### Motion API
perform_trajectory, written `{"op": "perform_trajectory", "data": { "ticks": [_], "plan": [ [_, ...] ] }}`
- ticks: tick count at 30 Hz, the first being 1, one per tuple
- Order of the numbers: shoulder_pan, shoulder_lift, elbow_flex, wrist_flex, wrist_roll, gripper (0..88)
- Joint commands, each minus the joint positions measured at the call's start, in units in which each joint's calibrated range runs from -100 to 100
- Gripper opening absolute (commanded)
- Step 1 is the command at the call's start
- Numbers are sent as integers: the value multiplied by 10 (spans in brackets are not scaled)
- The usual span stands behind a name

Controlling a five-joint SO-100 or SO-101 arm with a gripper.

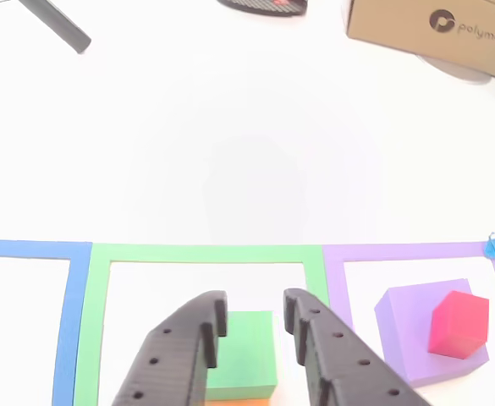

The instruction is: Tower of hanoi

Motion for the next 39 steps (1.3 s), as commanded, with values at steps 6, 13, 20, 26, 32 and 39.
{"op": "perform_trajectory", "data": {
  "ticks": [6,13,20,26,32,39],
  "plan": [
    [76,-110,-298,470,4,0],
    [125,-67,-554,702,4,1],
    [163,-42,-696,854,4,1],
    [224,-82,-539,751,4,92],
    [274,-115,-288,477,4,210],
    [282,-32,-104,134,4,262]
  ]
}}
